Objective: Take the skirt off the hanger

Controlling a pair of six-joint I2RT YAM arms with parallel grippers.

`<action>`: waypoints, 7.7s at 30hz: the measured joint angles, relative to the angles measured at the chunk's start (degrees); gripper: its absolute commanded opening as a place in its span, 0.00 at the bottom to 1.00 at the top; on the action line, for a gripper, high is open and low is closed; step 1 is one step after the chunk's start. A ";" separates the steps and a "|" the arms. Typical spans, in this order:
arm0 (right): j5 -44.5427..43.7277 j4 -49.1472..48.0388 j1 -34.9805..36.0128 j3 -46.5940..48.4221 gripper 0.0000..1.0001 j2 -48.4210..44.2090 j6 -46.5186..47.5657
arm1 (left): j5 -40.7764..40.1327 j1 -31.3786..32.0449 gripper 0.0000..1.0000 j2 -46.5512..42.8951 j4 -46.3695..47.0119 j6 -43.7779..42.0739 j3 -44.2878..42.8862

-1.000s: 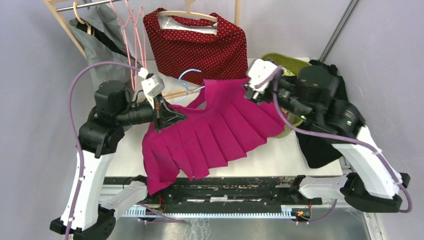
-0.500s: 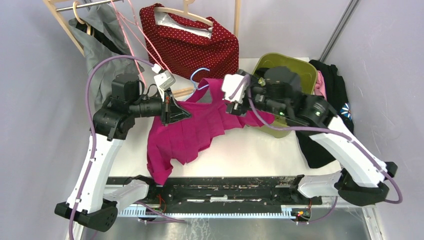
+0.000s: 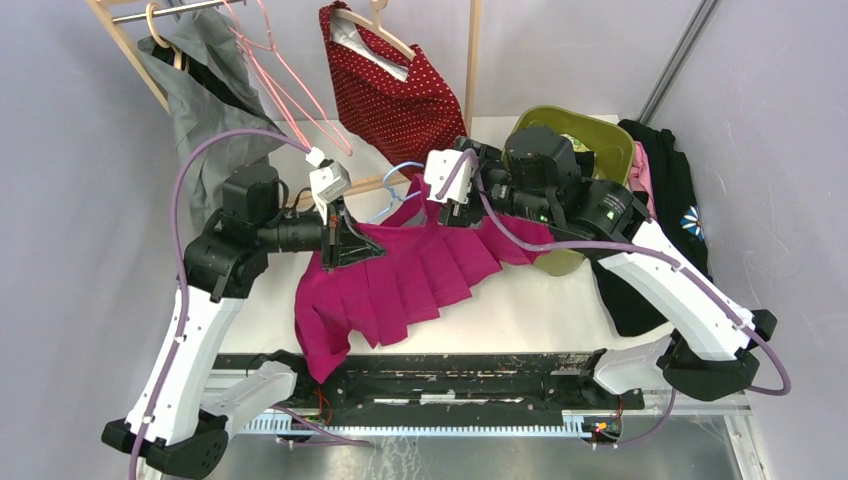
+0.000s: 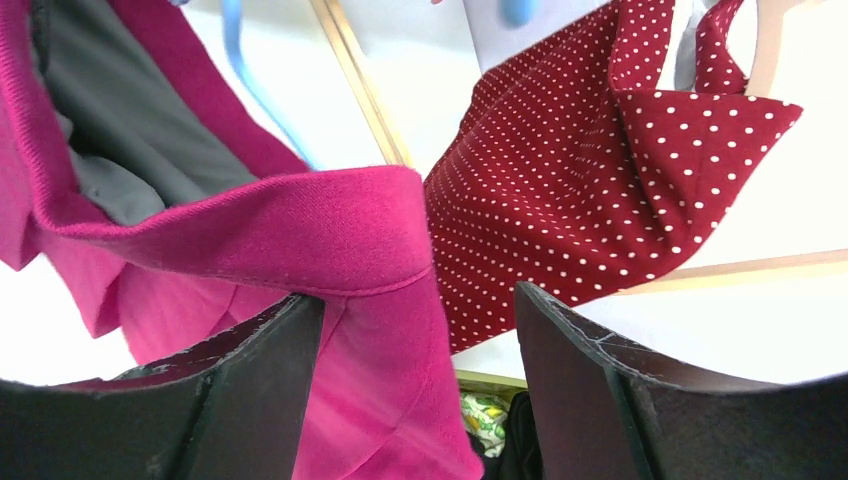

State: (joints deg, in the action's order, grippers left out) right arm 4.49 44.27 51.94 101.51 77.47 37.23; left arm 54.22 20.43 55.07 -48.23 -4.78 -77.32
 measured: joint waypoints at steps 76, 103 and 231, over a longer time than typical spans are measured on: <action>24.13 1.75 -12.02 -6.54 0.01 2.05 -9.46 | -3.54 2.80 0.38 16.55 24.63 -2.97 -10.97; 24.13 3.50 -10.80 -4.98 0.01 4.79 -8.22 | 1.22 3.56 0.51 14.95 23.12 -0.55 -5.66; -0.48 -20.39 -9.31 5.18 0.96 10.43 -24.85 | -39.08 7.45 0.03 23.19 15.69 -4.59 -15.19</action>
State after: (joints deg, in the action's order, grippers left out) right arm 4.01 23.88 42.63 106.69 87.90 12.38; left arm 15.14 27.88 78.26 -32.53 -9.37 -92.51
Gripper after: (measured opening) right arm 0.950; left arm 0.064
